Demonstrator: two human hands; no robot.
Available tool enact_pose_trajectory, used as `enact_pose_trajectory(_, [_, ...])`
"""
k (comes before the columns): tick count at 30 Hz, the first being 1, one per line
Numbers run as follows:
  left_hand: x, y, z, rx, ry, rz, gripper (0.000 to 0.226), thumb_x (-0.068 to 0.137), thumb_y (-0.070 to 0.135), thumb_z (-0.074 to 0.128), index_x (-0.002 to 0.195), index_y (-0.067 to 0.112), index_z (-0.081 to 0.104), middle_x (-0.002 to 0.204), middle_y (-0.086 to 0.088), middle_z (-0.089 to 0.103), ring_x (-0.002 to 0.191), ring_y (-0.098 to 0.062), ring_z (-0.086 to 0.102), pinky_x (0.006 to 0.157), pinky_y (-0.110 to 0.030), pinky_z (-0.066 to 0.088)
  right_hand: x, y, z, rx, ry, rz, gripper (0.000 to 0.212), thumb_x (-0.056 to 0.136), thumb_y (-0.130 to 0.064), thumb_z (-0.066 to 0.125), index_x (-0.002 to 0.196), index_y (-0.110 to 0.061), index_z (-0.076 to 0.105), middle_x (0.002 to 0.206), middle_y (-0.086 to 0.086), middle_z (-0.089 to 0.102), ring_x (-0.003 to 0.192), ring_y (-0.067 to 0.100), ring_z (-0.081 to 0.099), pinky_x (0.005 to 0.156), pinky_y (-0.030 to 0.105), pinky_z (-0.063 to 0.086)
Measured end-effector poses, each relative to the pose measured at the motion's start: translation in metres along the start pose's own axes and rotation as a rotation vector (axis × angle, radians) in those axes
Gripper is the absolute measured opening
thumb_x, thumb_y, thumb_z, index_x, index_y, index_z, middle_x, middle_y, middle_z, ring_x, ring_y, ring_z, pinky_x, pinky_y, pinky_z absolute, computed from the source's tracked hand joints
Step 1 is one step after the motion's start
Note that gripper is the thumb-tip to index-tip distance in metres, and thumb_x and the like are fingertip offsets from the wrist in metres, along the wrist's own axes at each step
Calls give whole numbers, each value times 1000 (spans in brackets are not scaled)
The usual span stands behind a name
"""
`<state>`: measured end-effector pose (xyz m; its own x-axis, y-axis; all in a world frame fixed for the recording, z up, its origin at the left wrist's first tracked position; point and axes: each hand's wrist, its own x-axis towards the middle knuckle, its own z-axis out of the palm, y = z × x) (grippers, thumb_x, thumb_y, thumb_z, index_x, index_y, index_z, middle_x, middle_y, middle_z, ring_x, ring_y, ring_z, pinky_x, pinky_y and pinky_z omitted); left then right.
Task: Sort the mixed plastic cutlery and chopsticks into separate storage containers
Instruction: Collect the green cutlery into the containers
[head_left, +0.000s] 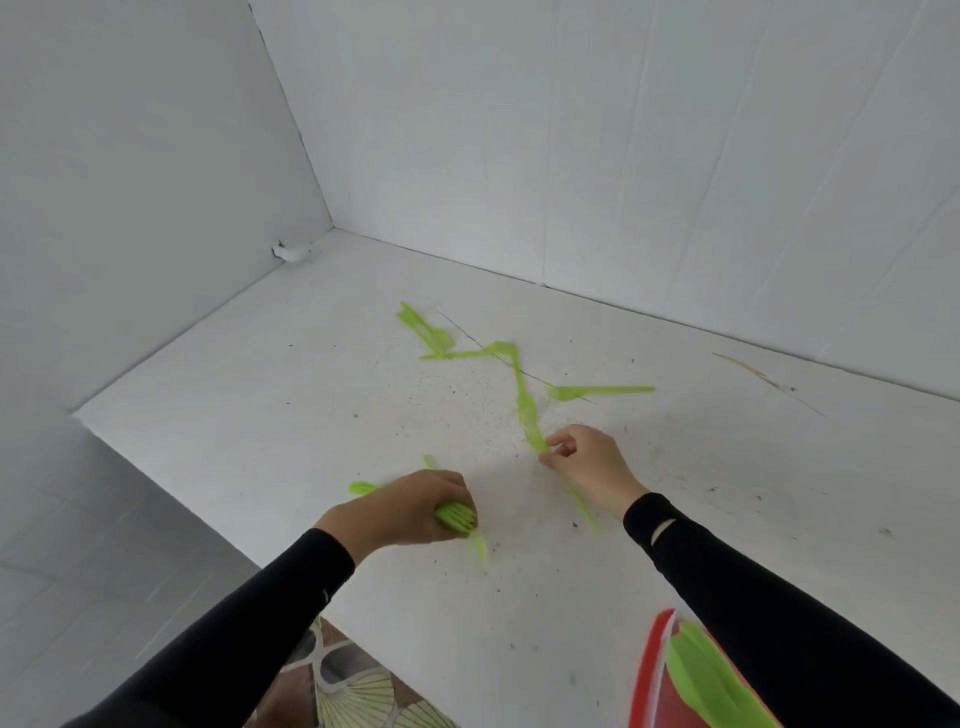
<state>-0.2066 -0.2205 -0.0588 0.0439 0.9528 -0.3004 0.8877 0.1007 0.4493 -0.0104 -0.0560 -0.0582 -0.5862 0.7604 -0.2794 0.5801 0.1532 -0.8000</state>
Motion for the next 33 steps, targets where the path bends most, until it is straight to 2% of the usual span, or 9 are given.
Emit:
enact_pose_trajectory(3, [9,-6,-17,-151,262,-34,12,87,23,71,88,17,61,82,6,60,75,-10,55,70,-29,44,2,-21,17,151,-31,-7,27,87,-25,74,109,-15,64,86,-2,61,81,11,59,68,18,42])
enact_pose_trajectory(5, [16,-5,-34,-316,501,-150,24,89,27,70,79,19,50,73,7,63,64,-12,55,58,-27,41,3,-38,26,252,-29,-26,26,86,-26,74,109,-19,64,82,-3,59,77,12,58,69,20,42])
enact_pose_trajectory(8, [28,-1,-59,-646,720,-285,35,89,38,69,79,10,51,67,14,65,61,-8,55,61,-24,45,8,-70,39,327,-4,-119,25,86,-30,74,108,-29,63,91,5,65,78,11,59,71,24,47])
enact_pose_trajectory(14, [44,-6,-76,-1357,558,-157,48,79,46,73,96,4,58,77,-6,61,74,-20,64,67,-34,55,21,-109,59,298,-26,-250,19,91,-29,69,109,-25,65,84,-5,64,68,4,58,69,24,51])
enact_pose_trajectory(19, [52,-28,-80,-1468,568,-316,34,90,33,68,98,1,64,80,-8,67,76,-21,67,68,-27,56,36,-108,57,148,-68,-282,23,101,-36,51,115,-28,67,105,-14,64,81,13,59,76,22,49])
enact_pose_trajectory(21, [58,-36,-86,-1559,600,-279,27,92,22,67,103,-2,60,85,-9,68,74,-20,70,69,-29,59,51,-94,47,32,15,-276,24,101,-25,49,117,-28,66,112,-10,61,90,12,60,76,16,47])
enact_pose_trajectory(25, [71,-49,-99,-1364,613,-344,22,87,21,74,96,5,62,70,-6,61,51,-13,53,55,-26,53,81,-45,20,-436,198,-121,46,93,0,44,135,-17,53,131,2,49,120,20,45,96,27,42])
enact_pose_trajectory(28, [90,-62,-109,-1050,620,-376,21,84,26,77,85,8,66,66,-2,62,51,-12,51,49,-24,45,91,-15,2,-686,164,-9,55,93,-2,44,147,-16,40,148,4,39,134,25,35,106,31,34])
enact_pose_trajectory(33, [135,-62,-112,-604,581,-289,19,86,27,73,90,10,66,74,-4,64,60,-14,55,53,-21,48,91,10,2,-648,330,-141,34,92,-2,51,122,-15,62,118,6,60,111,29,52,90,36,38])
